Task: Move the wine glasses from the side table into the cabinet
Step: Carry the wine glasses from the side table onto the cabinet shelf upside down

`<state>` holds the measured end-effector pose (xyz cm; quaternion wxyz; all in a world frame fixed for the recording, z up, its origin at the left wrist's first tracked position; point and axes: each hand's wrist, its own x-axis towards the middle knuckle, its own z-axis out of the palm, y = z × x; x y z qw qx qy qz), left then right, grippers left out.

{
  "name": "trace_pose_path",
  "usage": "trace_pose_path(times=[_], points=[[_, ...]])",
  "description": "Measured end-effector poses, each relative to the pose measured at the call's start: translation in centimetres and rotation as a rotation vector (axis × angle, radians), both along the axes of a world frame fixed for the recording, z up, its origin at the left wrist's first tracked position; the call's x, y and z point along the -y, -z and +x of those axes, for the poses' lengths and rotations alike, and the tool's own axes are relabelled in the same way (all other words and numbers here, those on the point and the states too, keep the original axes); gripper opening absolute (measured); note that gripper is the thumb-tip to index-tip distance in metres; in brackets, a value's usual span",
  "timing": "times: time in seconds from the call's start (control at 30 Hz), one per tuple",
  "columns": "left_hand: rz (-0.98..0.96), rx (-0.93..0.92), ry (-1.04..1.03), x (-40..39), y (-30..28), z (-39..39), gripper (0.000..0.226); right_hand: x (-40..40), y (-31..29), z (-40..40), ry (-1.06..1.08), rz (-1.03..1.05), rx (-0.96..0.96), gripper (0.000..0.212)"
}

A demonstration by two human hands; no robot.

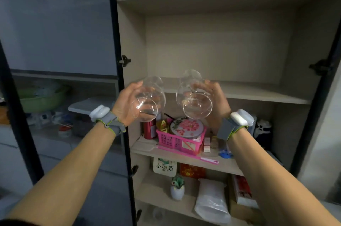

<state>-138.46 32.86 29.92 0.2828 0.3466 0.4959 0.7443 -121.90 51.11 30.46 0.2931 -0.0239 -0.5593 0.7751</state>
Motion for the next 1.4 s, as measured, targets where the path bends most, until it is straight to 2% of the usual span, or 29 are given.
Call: trace_pose_path(times=[0.23,0.4,0.5,0.6,0.73,0.9,1.17,1.3,1.4], points=[[0.014,-0.063,-0.003,-3.9,-2.8,-3.8,0.037,-4.4,-2.8,-3.9,0.046,0.152,0.006,0.032],[0.034,-0.088,-0.046,-8.2,-4.6,-6.9,0.034,-9.6,-4.6,-7.6,0.040,0.223,0.023,0.055],[0.012,-0.159,-0.088,-10.5,-5.6,-8.2,0.037,-12.4,-5.5,-9.2,0.005,0.235,0.036,0.062],[-0.068,-0.209,-0.085,-12.8,-6.5,-9.9,0.049,-14.7,-6.1,-11.0,0.022,0.278,0.044,0.049],[-0.093,-0.251,-0.110,-15.9,-6.9,-12.9,0.047,-17.8,-6.5,-14.1,0.094,0.328,0.052,0.045],[-0.084,-0.325,-0.198,-18.8,-7.2,-17.5,0.052,-20.2,-7.0,-18.5,0.201,0.384,0.043,0.026],[-0.136,-0.516,-0.262,-20.9,-7.2,-24.3,0.041,-21.3,-7.5,-24.6,0.323,0.503,0.062,0.045],[-0.145,-0.620,-0.302,-22.1,-7.2,-25.3,0.016,-21.6,-7.3,-26.3,0.349,0.541,0.055,0.038],[-0.136,-0.677,-0.353,-23.2,-6.7,-27.1,0.014,-22.0,-6.7,-28.2,0.380,0.566,0.035,0.036]])
